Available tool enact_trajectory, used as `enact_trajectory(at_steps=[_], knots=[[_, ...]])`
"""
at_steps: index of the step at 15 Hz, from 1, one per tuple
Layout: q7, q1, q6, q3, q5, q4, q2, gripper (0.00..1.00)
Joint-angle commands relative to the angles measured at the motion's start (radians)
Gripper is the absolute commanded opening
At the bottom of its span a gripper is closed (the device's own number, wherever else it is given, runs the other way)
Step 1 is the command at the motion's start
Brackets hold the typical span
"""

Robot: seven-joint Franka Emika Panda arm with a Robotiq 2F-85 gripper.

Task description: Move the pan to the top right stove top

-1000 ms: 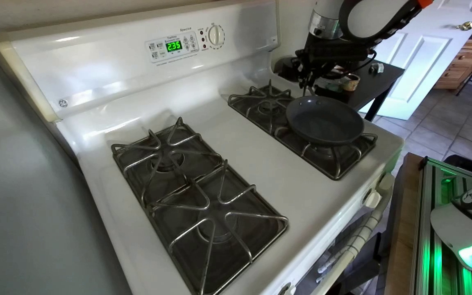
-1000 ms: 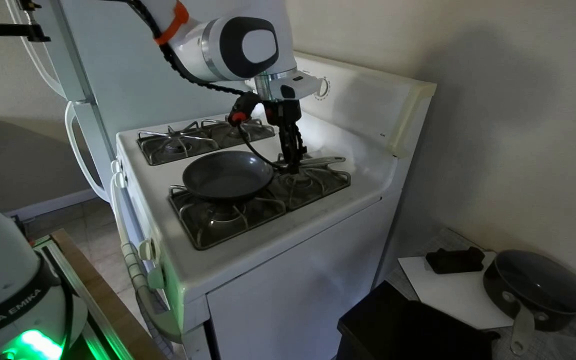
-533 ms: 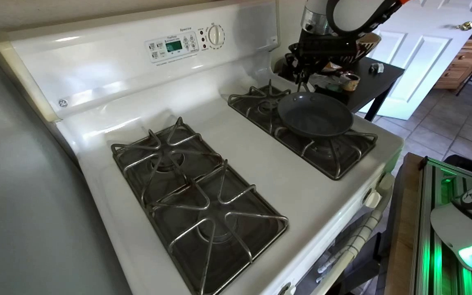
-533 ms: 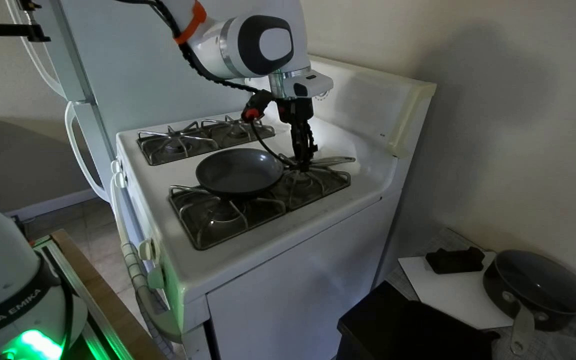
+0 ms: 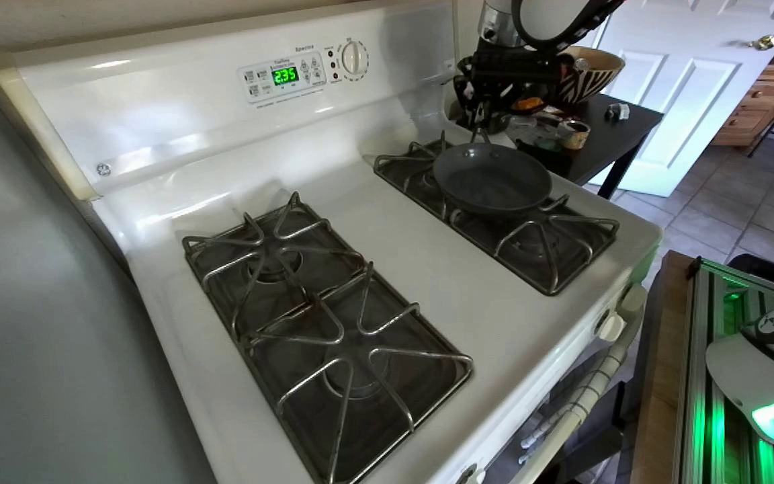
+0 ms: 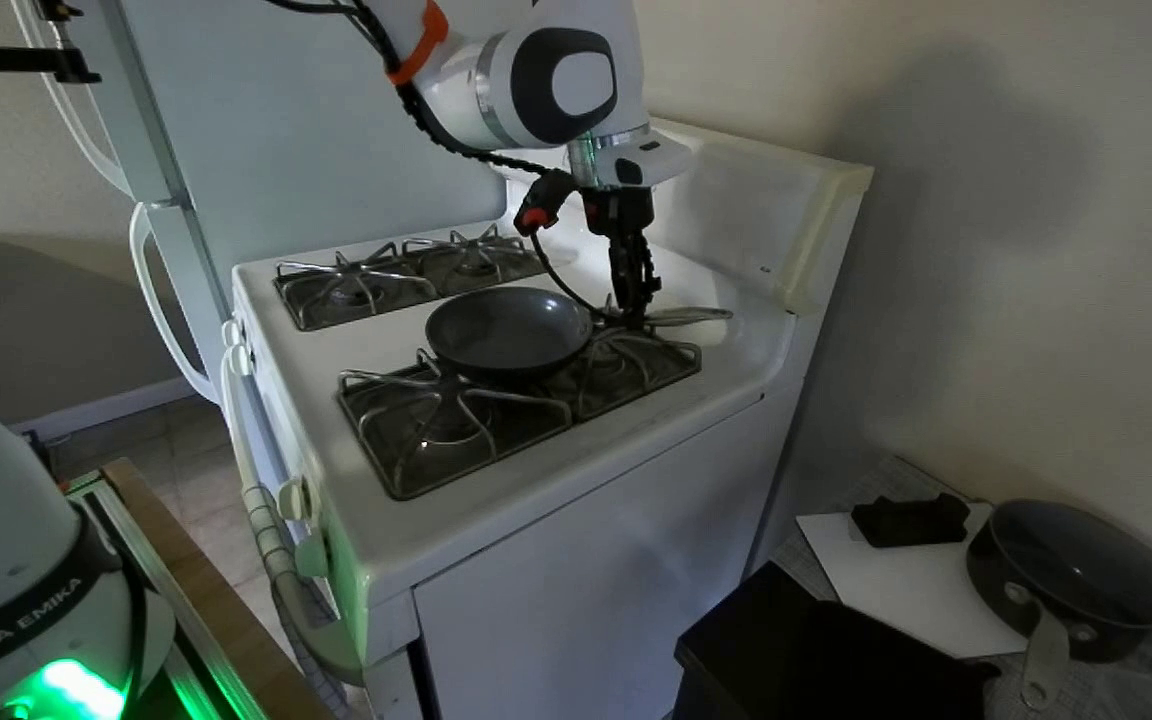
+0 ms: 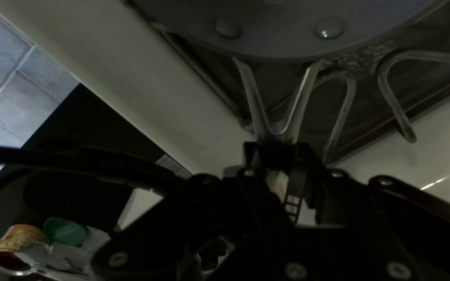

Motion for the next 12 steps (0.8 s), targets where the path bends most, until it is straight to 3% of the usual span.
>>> enact_trajectory(at_steps=[1,12], knots=[[0.088,0.037,-0.014,-0.032,0.003,0.069,0.058,0.05],[0.16,0.074,-0.066,-0.09,0.009,0.178,0.126,0.05]])
